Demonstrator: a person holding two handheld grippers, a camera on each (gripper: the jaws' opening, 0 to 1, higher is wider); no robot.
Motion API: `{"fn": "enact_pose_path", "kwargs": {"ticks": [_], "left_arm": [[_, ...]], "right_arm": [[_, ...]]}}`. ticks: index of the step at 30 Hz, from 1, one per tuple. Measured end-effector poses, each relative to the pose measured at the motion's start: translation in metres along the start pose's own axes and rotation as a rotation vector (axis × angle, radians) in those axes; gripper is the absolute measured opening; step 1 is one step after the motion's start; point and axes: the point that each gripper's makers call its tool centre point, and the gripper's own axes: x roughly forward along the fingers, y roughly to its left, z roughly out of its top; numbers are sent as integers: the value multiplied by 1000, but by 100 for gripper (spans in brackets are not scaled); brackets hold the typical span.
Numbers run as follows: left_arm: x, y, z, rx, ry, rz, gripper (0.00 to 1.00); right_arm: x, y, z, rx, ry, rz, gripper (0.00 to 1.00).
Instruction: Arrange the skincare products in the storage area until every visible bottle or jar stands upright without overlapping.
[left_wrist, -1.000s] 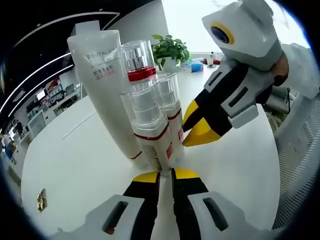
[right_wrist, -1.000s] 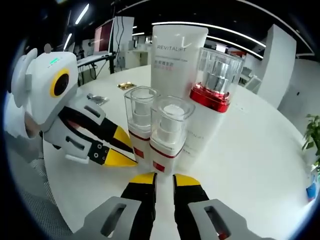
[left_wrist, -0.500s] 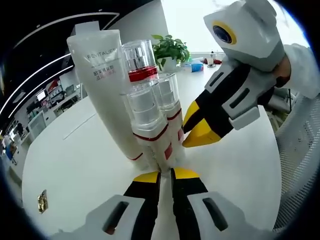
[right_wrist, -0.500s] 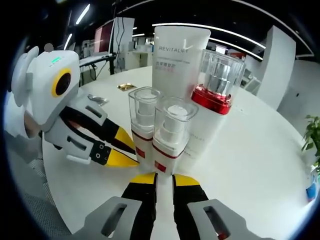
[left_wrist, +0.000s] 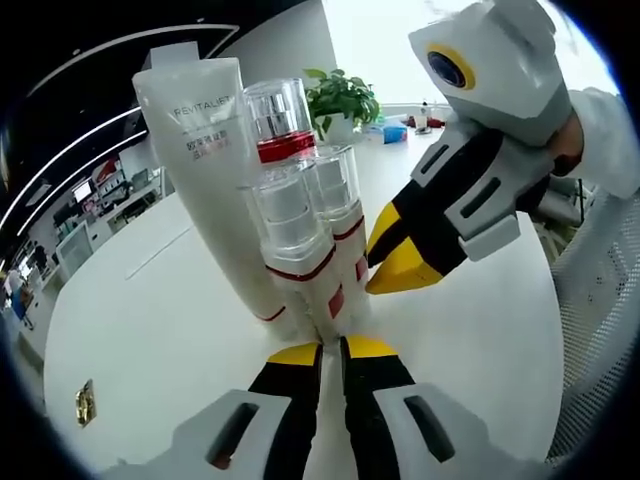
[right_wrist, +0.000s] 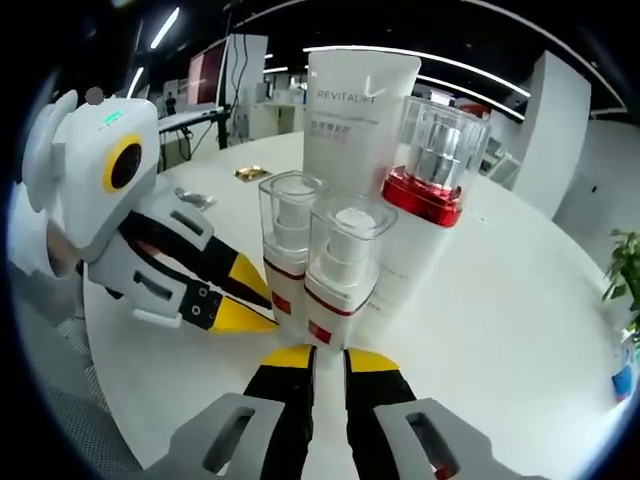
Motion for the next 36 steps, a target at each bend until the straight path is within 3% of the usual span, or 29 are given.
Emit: {"fn": "enact_pose_path", "kwargs": {"ticks": [36], "left_arm": [[1,0,1,9,3,3,9]], "right_arm": [[4,0,-2,-9,11,-5,2]]}}
